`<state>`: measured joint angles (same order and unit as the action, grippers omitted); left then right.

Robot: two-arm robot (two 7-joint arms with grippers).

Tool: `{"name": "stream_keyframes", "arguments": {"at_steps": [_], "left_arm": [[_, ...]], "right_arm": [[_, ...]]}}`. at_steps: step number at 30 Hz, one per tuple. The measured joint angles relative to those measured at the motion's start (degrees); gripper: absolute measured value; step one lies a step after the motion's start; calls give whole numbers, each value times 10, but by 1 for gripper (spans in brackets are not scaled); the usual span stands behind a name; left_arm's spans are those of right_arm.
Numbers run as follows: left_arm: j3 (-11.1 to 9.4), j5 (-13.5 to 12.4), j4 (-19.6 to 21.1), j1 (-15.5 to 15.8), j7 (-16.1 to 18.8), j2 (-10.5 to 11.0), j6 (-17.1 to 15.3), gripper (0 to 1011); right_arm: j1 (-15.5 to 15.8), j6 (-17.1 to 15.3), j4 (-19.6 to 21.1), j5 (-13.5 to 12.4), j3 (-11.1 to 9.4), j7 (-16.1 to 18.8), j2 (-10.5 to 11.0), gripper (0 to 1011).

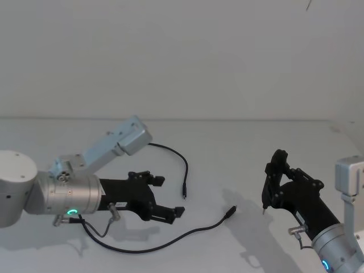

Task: Pick up the data cable with the one hand.

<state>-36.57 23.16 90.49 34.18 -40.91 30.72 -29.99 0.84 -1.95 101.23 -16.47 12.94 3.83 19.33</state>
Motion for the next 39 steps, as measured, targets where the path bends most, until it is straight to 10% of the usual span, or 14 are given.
{"name": "stream_keyframes", "arguments": {"at_steps": [39], "left_arm": [[-95, -26, -59, 62, 11, -56, -92, 1001]], "right_arm": [[0, 0, 0, 0, 0, 0, 0, 279]]}}
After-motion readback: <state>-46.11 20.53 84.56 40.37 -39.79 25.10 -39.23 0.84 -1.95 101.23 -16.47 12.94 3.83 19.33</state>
